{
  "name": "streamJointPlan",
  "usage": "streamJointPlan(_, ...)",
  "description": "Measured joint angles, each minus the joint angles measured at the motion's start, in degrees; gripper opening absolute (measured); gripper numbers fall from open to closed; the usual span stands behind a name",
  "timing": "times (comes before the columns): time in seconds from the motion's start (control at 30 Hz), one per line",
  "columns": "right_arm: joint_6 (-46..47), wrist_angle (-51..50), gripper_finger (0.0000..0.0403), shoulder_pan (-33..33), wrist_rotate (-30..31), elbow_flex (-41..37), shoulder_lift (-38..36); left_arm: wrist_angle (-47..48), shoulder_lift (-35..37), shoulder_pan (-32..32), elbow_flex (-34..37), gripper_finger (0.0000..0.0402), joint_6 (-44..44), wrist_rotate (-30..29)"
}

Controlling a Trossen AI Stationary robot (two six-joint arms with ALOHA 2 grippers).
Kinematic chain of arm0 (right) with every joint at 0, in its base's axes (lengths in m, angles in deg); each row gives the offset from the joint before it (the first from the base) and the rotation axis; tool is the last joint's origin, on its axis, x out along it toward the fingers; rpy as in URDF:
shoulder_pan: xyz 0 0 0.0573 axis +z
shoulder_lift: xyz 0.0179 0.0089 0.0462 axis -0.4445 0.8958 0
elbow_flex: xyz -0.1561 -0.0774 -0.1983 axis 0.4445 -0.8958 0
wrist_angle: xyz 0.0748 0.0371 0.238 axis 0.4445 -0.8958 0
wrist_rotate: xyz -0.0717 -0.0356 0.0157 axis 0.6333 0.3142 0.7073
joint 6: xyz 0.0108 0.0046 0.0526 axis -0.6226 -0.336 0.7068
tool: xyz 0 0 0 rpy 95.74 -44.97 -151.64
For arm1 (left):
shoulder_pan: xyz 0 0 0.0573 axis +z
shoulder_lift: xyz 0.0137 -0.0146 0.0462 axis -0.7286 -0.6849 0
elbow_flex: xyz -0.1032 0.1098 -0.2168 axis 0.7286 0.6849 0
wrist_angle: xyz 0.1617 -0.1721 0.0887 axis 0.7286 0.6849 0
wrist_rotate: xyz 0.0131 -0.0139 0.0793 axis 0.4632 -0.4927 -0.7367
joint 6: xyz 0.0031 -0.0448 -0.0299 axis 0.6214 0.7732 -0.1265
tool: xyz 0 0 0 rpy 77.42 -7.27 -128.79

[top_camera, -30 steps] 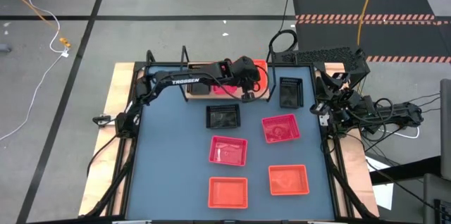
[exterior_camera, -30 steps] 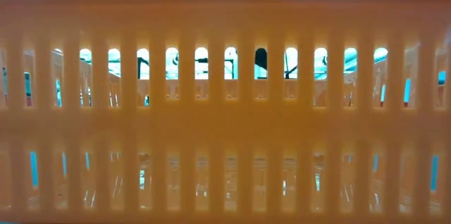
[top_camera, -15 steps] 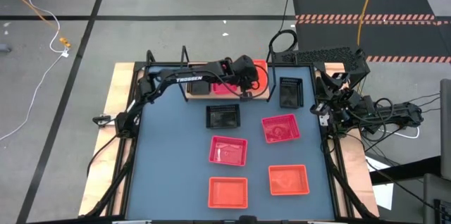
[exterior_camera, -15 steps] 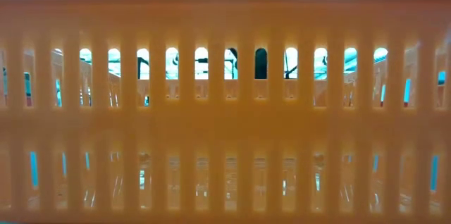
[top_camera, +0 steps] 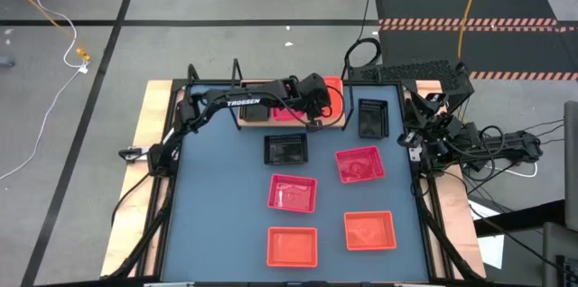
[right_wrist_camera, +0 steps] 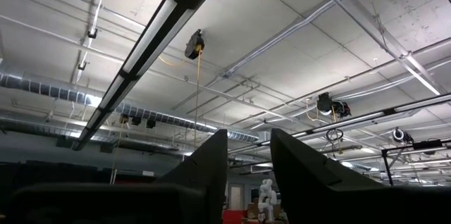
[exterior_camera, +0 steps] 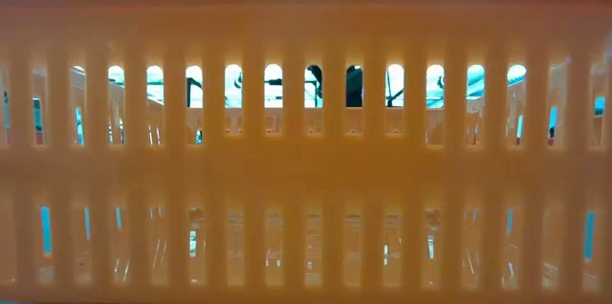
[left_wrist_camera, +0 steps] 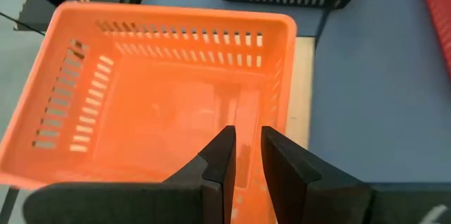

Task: Stack baskets on shelf by color
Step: Put the left orange bin on the shelf

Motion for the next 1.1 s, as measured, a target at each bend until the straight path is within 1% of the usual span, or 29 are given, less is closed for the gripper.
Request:
streamJointPlan(0.27,0.0,0.0,0.0105,0.0,0.0,0.0,0.0,-0.6,0.0,-1.5,0.0,0.0072,-0.3,0.0)
streamJointPlan(0.7,-0.2,0.0,0.0105,0.0,0.0,0.0,0.0,-0.3,0.5,-1.6,0.0,0.0072,-1.1,-1.1)
streamJointPlan(0.9,-0.4,0.0,0.0105,0.0,0.1,0.0,0.0,-0.9,2.5,-4.1,0.0,0.0072,-5.3,-1.1)
streamJointPlan(1.03,-0.7,-0.1,0.0105,0.0,1.2,0.0,0.0,1.5,3.1,-6.4,0.0,0.0072,-9.4,-0.9)
streamJointPlan(1.1,-0.7,-0.2,0.0105,0.0,1.3,0.0,0.0,4.4,3.1,-7.1,0.0,0.0072,-10.7,-0.5)
